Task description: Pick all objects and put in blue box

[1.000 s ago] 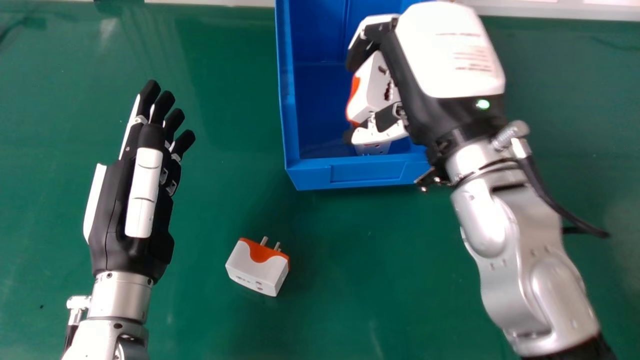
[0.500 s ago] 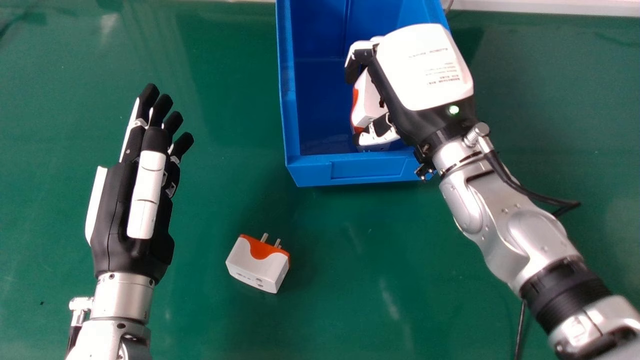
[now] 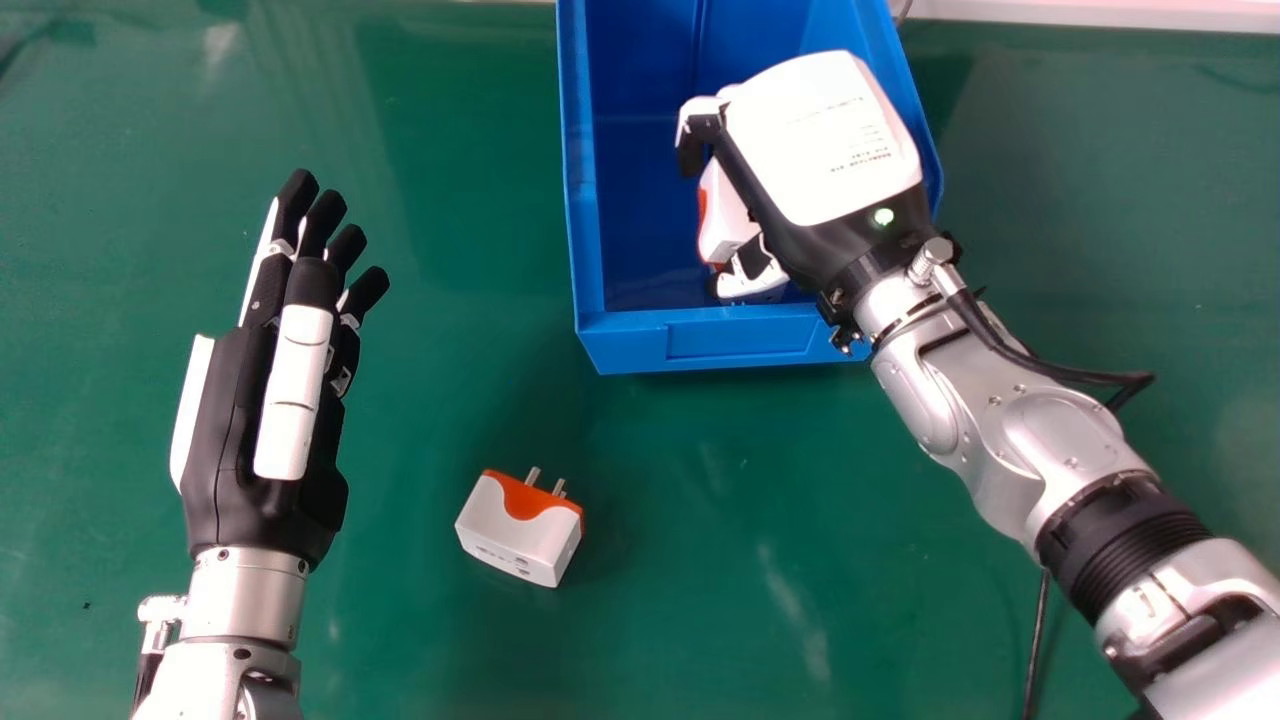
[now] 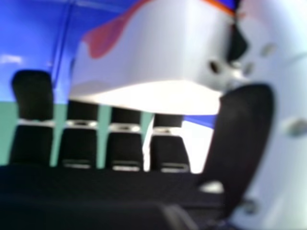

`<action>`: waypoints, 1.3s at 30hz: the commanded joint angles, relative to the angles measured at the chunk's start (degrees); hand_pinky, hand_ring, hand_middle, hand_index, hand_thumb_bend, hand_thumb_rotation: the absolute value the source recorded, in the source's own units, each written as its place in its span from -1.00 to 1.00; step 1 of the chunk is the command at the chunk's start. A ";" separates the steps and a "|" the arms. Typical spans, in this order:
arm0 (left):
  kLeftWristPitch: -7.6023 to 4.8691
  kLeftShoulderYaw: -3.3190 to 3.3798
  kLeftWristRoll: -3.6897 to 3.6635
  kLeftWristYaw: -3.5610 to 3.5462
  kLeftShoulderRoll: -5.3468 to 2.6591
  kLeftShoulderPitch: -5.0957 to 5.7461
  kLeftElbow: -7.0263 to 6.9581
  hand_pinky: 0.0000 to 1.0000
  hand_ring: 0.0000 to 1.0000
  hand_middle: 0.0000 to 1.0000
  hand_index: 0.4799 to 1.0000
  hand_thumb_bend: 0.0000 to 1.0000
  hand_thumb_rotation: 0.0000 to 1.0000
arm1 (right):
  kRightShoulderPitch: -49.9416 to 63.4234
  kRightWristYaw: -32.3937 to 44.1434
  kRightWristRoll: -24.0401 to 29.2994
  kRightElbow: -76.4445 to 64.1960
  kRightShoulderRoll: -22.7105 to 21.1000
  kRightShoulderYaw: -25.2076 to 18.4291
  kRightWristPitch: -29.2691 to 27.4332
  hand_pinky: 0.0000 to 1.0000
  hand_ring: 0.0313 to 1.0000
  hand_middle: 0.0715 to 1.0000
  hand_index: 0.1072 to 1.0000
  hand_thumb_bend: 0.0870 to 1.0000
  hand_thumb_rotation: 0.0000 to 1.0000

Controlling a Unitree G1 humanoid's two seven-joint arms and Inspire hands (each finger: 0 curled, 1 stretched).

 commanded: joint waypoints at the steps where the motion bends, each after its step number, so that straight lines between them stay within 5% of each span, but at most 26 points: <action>1: -0.42 0.16 -0.50 -0.12 -0.04 0.10 -1.14 0.86 0.93 0.95 0.86 0.59 0.56 | -2.49 -2.03 0.72 -0.40 -0.59 0.19 -0.29 -0.46 -0.31 -0.16 -0.06 -0.07 -1.00; 8: -1.28 0.17 0.15 -0.27 0.20 0.18 -0.74 0.86 0.93 0.95 0.85 0.59 0.56 | -2.28 -1.24 0.81 -0.85 -0.32 1.14 1.00 -0.45 -0.30 -0.15 -0.07 -0.06 -1.00; 14: -1.62 0.11 0.60 -0.18 0.30 -0.02 -0.19 0.87 0.93 0.96 0.86 0.59 0.56 | -1.06 5.02 -2.52 -4.40 -0.46 3.78 8.60 -0.43 -0.28 -0.13 -0.08 -0.06 -1.00; 26: -1.81 0.02 0.40 -0.28 0.22 -0.40 0.46 0.87 0.94 0.96 0.88 0.58 0.56 | -0.51 12.27 -5.33 -10.35 -1.09 6.61 16.77 -0.33 -0.15 0.00 0.01 0.09 -0.94; 27: -1.83 0.01 0.47 -0.23 0.21 -0.39 0.43 0.87 0.94 0.97 0.89 0.56 0.57 | -0.44 12.85 -5.34 -10.86 -1.11 6.61 17.24 -0.12 0.07 0.20 0.18 0.27 -0.78; 34: -1.96 0.02 0.26 -0.52 0.29 -0.50 0.57 0.87 0.94 0.97 0.89 0.56 0.57 | 0.09 14.45 -5.46 -13.54 -1.42 6.60 18.78 -0.12 0.07 0.20 0.18 0.27 -0.78; 35: -1.96 -0.02 0.40 -0.47 0.34 -0.45 0.50 0.88 0.95 0.97 0.91 0.54 0.59 | 0.15 14.43 -5.53 -13.69 -1.44 6.64 18.86 0.09 0.26 0.36 0.34 0.41 -0.62; 39: -2.28 0.03 0.52 -0.47 0.38 -0.39 0.61 0.88 0.95 0.97 0.91 0.54 0.59 | 0.32 14.74 -5.82 -14.08 -1.30 6.92 19.65 0.09 0.26 0.36 0.34 0.41 -0.62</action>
